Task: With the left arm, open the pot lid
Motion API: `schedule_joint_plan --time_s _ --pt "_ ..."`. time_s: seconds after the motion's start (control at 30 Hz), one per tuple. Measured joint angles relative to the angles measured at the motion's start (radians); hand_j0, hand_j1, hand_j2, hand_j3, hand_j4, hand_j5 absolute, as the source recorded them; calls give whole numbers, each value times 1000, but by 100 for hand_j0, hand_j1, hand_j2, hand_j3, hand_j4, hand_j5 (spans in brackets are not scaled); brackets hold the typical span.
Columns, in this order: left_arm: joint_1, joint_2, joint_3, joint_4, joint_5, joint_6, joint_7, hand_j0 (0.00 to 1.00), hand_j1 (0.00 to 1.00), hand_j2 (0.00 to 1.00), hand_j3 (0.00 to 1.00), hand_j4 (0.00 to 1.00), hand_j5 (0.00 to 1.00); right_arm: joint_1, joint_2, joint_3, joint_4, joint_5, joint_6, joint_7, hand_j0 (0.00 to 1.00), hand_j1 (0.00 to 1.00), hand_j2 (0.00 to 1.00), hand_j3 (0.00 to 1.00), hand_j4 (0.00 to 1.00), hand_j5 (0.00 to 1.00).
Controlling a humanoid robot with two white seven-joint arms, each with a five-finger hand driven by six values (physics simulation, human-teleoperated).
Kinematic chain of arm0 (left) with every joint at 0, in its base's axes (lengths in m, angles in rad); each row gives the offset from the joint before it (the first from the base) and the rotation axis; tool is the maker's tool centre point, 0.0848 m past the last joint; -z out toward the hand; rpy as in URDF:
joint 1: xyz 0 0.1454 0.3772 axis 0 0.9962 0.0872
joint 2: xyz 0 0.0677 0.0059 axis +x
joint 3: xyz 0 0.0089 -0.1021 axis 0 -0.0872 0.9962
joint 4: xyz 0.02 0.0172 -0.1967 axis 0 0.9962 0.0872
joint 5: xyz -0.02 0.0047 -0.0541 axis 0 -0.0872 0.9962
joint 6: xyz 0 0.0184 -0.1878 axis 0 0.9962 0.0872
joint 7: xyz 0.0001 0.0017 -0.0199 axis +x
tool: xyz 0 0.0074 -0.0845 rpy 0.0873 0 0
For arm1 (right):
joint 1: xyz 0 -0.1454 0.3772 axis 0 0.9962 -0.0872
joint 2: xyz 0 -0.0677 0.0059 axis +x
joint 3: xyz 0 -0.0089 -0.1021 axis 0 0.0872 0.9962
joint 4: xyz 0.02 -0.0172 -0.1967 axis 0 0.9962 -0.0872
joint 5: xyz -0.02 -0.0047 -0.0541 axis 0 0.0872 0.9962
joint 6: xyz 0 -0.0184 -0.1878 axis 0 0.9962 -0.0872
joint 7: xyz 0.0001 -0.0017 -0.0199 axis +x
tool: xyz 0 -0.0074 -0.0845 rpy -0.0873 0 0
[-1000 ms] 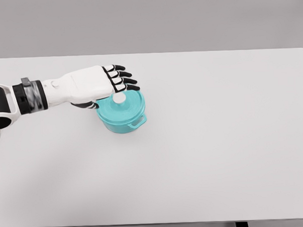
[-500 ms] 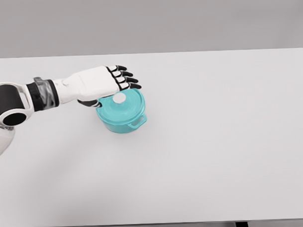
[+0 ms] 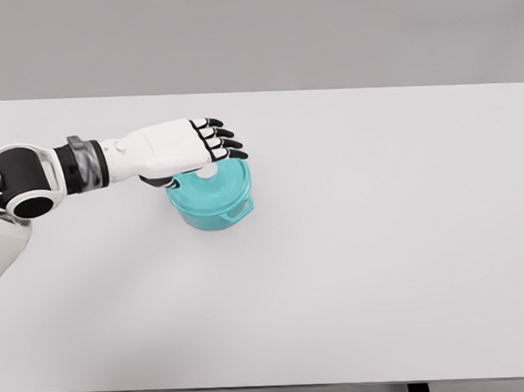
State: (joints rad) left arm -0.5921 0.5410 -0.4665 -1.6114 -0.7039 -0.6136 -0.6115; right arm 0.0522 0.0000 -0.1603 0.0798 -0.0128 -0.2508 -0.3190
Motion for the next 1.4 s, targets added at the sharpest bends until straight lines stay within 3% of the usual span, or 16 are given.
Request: schedule_joint_plan --time_s 0.6,0.87,1.23,1.4 --pt "-8 -6 -3 5 -17 0 0 97 97 97 97 97 97 0 0 0 0 0 0 0 100 100 100 100 100 100" --pt "-12 -6 -9 16 -23 0 0 89 89 89 89 89 89 0 0 0 0 0 0 0 100 100 100 100 100 100" --pt "-14 -7 -15 40 -26 0 0 87 87 87 87 87 87 0 0 0 0 0 0 0 100 100 100 100 100 100" --pt "-12 -5 -16 42 -26 0 0 82 82 82 82 82 82 0 0 0 0 0 0 0 100 100 100 100 100 100"
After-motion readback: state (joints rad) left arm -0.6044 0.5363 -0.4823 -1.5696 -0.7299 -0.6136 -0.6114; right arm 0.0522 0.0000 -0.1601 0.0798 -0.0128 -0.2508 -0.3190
